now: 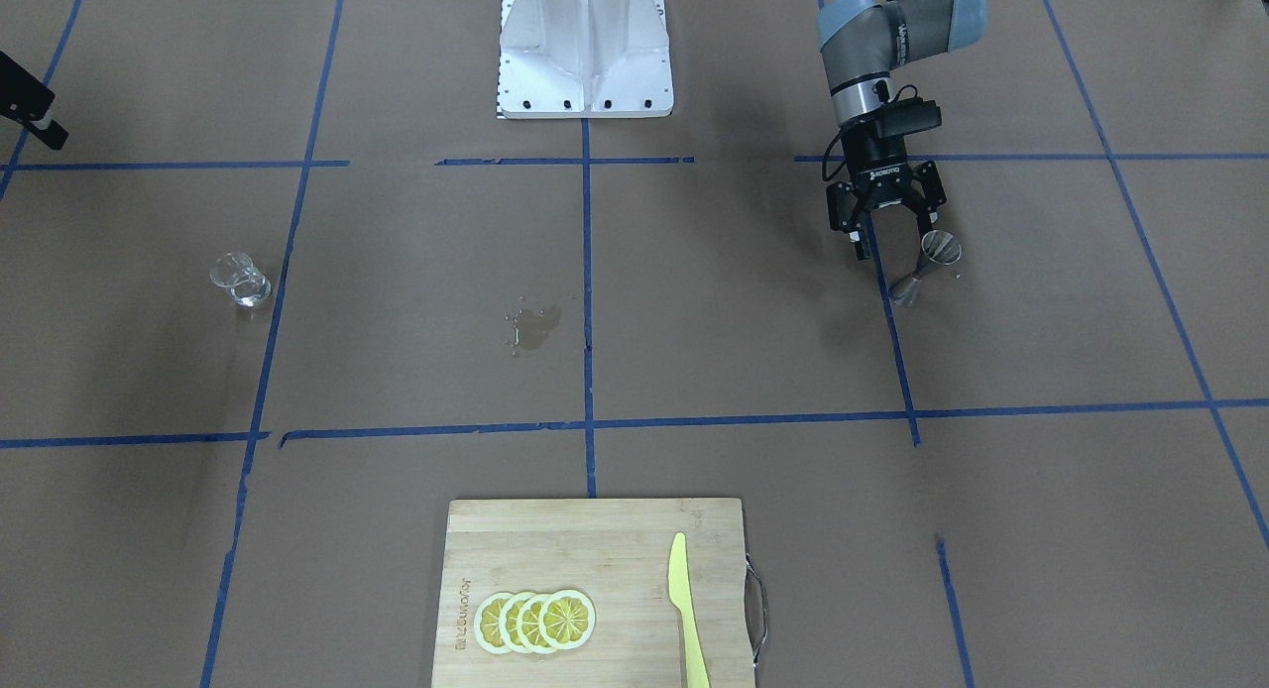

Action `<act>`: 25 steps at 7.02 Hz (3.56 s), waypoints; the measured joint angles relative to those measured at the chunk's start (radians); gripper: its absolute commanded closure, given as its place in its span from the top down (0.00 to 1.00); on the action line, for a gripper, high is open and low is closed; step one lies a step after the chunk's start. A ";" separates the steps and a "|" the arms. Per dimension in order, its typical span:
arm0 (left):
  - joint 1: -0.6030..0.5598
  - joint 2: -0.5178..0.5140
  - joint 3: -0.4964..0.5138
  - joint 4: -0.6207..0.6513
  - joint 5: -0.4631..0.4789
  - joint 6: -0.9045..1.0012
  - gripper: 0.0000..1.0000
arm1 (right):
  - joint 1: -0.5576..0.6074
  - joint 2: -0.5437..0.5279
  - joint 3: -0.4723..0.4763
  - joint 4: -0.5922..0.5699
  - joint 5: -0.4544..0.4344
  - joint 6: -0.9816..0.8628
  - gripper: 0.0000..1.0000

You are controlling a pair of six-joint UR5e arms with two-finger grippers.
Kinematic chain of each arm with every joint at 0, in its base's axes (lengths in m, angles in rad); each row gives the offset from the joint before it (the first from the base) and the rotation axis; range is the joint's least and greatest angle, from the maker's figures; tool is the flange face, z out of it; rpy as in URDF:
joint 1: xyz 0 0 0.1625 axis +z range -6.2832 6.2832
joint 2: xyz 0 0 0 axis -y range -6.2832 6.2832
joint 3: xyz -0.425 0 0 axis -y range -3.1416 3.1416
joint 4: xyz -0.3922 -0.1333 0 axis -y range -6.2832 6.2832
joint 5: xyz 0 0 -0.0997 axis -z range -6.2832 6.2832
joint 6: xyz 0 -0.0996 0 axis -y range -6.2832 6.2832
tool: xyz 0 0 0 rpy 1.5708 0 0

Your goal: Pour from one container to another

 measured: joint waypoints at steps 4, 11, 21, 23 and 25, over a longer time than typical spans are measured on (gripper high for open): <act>-0.020 0.001 0.007 -0.007 0.001 0.003 1.00 | -0.211 -0.003 0.087 0.092 -0.138 0.314 1.00; -0.073 0.002 0.028 -0.020 0.000 0.008 0.92 | -0.441 -0.095 0.092 0.317 -0.357 0.533 1.00; -0.093 -0.016 0.047 -0.024 -0.007 0.016 0.00 | -0.705 -0.156 0.088 0.415 -0.647 0.695 1.00; -0.101 -0.015 0.007 -0.079 -0.011 0.086 0.00 | -0.766 -0.189 0.087 0.454 -0.769 0.697 1.00; -0.120 0.008 -0.024 -0.268 -0.014 0.241 0.00 | -0.822 -0.200 0.086 0.478 -0.886 0.695 1.00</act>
